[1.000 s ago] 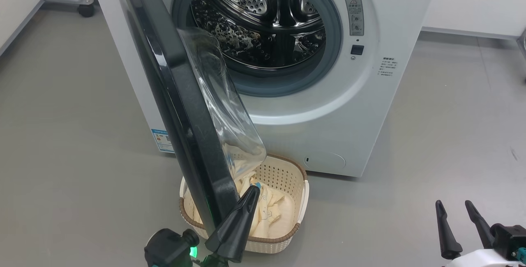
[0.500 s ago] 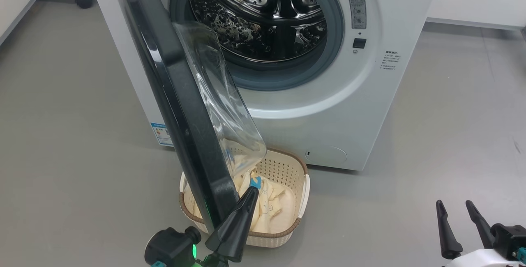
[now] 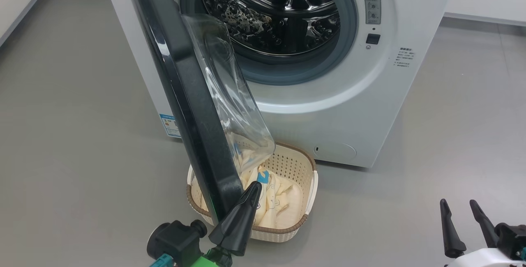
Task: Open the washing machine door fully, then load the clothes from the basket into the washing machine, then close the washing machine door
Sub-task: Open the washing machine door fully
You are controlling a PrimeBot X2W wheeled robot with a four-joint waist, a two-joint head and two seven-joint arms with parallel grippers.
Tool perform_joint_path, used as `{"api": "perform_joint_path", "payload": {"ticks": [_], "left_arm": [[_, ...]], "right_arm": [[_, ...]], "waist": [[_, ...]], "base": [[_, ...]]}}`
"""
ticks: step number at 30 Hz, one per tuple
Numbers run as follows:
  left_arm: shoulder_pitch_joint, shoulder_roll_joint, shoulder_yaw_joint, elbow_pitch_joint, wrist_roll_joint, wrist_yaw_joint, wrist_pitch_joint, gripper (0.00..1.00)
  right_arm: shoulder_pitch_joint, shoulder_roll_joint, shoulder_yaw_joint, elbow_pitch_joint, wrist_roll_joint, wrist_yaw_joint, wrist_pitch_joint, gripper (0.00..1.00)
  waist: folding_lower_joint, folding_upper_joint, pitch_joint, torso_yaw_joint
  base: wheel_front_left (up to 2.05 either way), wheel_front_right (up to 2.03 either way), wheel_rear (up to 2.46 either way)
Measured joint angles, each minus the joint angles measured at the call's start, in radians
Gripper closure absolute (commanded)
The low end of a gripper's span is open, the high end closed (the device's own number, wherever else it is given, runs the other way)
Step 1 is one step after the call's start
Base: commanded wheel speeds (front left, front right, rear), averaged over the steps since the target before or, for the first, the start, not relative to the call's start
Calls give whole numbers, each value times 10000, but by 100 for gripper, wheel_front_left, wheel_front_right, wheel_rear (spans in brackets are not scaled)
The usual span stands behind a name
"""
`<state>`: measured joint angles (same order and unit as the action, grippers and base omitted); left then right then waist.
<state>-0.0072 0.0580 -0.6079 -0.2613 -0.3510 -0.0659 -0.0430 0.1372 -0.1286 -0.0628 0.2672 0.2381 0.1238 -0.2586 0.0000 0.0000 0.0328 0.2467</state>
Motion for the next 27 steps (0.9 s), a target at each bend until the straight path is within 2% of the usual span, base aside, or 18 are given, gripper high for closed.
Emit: {"api": "perform_joint_path", "payload": {"ticks": [27], "left_arm": [[-425, -82, -207, 73, 140, 602, -13, 100]], "right_arm": [[-184, -65, 125, 44, 15, 0, 0, 0]], "waist": [[0, 0, 245, 911]], "base": [[0, 0, 0]]}}
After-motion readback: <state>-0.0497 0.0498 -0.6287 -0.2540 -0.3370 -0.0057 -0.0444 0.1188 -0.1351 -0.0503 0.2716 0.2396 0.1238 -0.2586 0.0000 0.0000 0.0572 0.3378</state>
